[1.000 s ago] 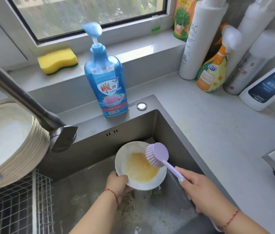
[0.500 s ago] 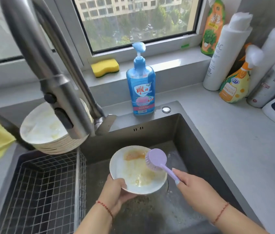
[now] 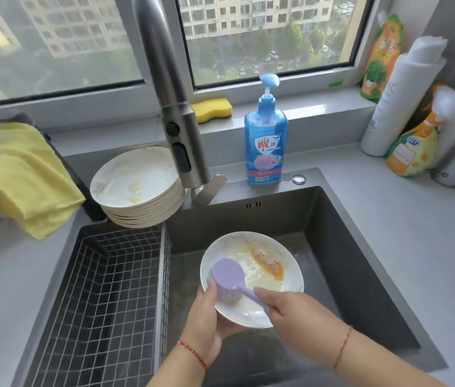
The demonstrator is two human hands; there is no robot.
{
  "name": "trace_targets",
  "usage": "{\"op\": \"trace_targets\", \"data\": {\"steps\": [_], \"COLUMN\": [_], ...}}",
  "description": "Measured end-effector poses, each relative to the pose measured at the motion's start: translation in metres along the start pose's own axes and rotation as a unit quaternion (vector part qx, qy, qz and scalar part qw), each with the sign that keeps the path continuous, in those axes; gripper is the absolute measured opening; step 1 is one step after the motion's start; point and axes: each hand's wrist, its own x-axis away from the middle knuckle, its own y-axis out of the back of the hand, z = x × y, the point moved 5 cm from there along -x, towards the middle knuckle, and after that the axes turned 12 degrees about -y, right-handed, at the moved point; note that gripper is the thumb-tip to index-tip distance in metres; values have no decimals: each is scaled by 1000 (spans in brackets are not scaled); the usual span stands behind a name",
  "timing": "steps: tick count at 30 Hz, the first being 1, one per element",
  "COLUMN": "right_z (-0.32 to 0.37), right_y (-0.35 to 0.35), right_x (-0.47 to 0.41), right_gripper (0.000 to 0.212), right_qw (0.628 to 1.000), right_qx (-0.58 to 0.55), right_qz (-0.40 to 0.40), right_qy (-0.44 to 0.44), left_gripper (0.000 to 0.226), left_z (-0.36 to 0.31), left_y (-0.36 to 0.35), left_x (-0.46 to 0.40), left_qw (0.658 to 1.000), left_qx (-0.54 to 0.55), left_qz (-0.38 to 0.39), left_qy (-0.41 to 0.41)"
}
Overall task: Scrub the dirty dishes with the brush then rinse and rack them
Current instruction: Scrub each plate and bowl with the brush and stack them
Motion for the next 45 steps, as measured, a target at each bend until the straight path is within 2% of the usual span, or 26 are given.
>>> {"op": "trace_targets", "data": {"steps": [6, 8, 10, 13, 15, 17, 21, 23, 25, 27, 30, 34, 38, 40, 42, 43, 44, 45], "right_z": [-19, -33, -38, -25, -5, 9, 17, 11, 4, 5, 18, 27, 23, 8, -5, -12, -17, -20], "right_y": [19, 20, 18, 11, 2, -7, 5, 16, 20, 14, -4, -14, 7, 19, 26, 24, 19, 18], "right_x": [-24, -15, 1, 27, 34, 29, -4, -16, -21, -20, -9, 11, 1, -6, 1, 7, 12, 17], "right_gripper": [62, 71, 79, 69, 53, 43, 47, 56, 58, 58, 55, 52, 58, 65, 76, 79, 82, 82], "right_qw": [991, 985, 984, 995, 996, 998, 997, 990, 983, 984, 992, 993, 986, 972, 960, 958, 967, 967], "right_qx": [77, 122, 149, 96, 75, 37, 21, 44, 52, 46, 36, 69, 63, 134, 206, 238, 214, 169], "right_qz": [-102, -108, -76, -1, 21, 15, -64, -137, -176, -170, -113, -79, -146, -195, -183, -156, -135, -188], "right_qy": [-37, -49, -57, 1, 35, 51, 31, 10, -14, -11, 33, 61, 43, -6, -50, -43, -27, 6], "left_gripper": [35, 35, 36, 49, 71, 78, 74, 74, 74, 75, 74, 73, 67, 54, 44, 41, 39, 38], "left_z": [0, -2, -6, -7, -4, -2, -5, -7, -9, -11, -14, -15, -13, -15, -21, -24, -26, -29], "left_y": [1, 6, 11, 16, 17, 13, 3, 5, 9, 11, 10, 11, 9, 10, 13, 15, 17, 19], "left_x": [11, 11, 9, 5, 4, 7, 16, 16, 15, 15, 16, 20, 23, 23, 22, 21, 19, 18], "left_qw": [1000, 1000, 1000, 999, 999, 1000, 998, 999, 999, 999, 998, 998, 998, 999, 998, 998, 997, 996], "left_qx": [-5, -10, -9, -15, -29, -28, -6, 2, -4, -13, -21, -12, 4, 15, 9, 2, -3, -6], "left_qz": [15, 0, -9, -13, -8, 13, 56, 53, 42, 42, 51, 62, 56, 43, 20, 8, -3, -12], "left_qy": [-20, -22, -26, -27, -14, -7, -7, -13, -23, -27, -19, -2, -4, -25, -55, -69, -81, -90]}}
